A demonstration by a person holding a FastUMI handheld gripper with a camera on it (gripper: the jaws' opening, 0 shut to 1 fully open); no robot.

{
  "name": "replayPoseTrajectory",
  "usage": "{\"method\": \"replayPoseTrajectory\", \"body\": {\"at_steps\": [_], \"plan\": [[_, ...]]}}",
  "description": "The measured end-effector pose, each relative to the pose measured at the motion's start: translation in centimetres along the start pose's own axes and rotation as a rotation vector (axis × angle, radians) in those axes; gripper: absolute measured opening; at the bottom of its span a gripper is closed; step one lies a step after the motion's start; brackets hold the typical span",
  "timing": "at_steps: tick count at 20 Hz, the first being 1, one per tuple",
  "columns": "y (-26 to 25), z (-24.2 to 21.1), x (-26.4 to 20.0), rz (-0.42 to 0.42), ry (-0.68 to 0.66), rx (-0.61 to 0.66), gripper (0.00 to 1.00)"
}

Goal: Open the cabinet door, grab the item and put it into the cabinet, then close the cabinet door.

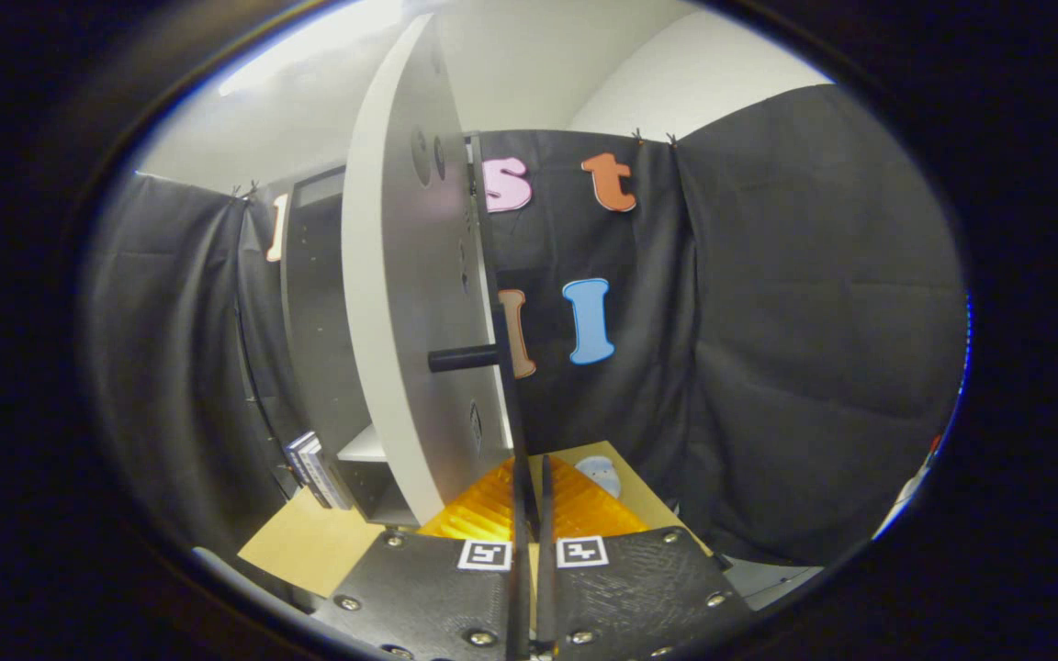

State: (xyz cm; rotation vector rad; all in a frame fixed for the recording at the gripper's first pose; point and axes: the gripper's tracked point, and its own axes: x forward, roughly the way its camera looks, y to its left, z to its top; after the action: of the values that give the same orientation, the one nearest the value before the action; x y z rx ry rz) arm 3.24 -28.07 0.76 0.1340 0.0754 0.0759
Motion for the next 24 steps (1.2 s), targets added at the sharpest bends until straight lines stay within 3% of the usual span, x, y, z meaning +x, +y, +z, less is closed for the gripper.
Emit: {"method": "replayPoseTrajectory", "body": {"at_steps": [6,13,16,21,24], "plan": [[-0.1,-0.3,0.1,0.022,0.014,-0.012,0.04],[-0.5,-0.4,-1.0,-0.066,0.020,-0.024,0.06],[-0.2,-2.2,-4.8,-0.106,0.038,-0.026,0.08],[3.8,-3.4,-7.1,-0.119,0.046,-0.025,0.09],[8.6,-5.5,-7.4,-0.068,0.084,-0.032,0.11]]}}
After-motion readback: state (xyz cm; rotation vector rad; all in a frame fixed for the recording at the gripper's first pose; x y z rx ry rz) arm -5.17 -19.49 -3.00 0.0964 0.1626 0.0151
